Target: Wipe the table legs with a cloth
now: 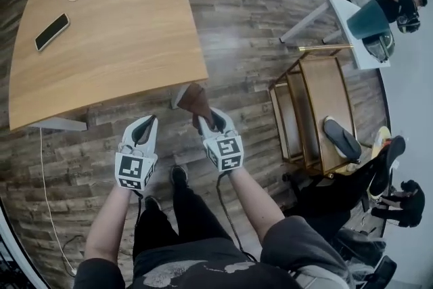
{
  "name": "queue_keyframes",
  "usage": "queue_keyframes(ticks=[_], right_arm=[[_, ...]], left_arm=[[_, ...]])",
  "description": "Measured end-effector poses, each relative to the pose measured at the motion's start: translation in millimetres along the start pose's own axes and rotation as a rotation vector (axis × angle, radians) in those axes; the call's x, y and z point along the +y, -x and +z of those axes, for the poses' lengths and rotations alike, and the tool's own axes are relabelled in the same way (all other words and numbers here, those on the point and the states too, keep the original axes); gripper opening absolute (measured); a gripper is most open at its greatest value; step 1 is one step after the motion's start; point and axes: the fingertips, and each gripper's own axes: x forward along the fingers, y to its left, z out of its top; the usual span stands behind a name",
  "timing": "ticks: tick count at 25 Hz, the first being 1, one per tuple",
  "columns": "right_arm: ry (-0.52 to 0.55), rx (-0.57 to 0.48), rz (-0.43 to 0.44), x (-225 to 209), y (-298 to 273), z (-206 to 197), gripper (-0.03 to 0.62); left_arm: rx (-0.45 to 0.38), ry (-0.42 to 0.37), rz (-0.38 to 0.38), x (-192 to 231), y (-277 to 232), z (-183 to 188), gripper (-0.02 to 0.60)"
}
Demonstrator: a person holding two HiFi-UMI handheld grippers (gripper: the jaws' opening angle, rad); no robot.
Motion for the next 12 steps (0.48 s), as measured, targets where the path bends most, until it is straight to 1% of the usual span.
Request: queue_keyframes(ticks=[3,5,9,12], right_arm=[[-0.051,-0.032,-0.037,3.5,18.4,19.9,0.084],[-0.078,-0.05,-0.063,5.9,33.0,30.3,0.084],[-0.141,-0.052,-0.105,17.9,66.2,38.0,0.084],[-0.185,-0.049,-0.097,37.5,87.1,47.8,0.084]], left_arm=[[-0.02,-0.015,-0.01,-10.1,21.2,31.2,0.02],[-0.024,-0.015,-0.017,-15.8,36.2,42.7,0.02],[-0.037,0.028,-0.001,-22.6,72.3,51.4,0.02],[-0.069,0.062,0.03,-20.9,102.2,64.9,0.02]])
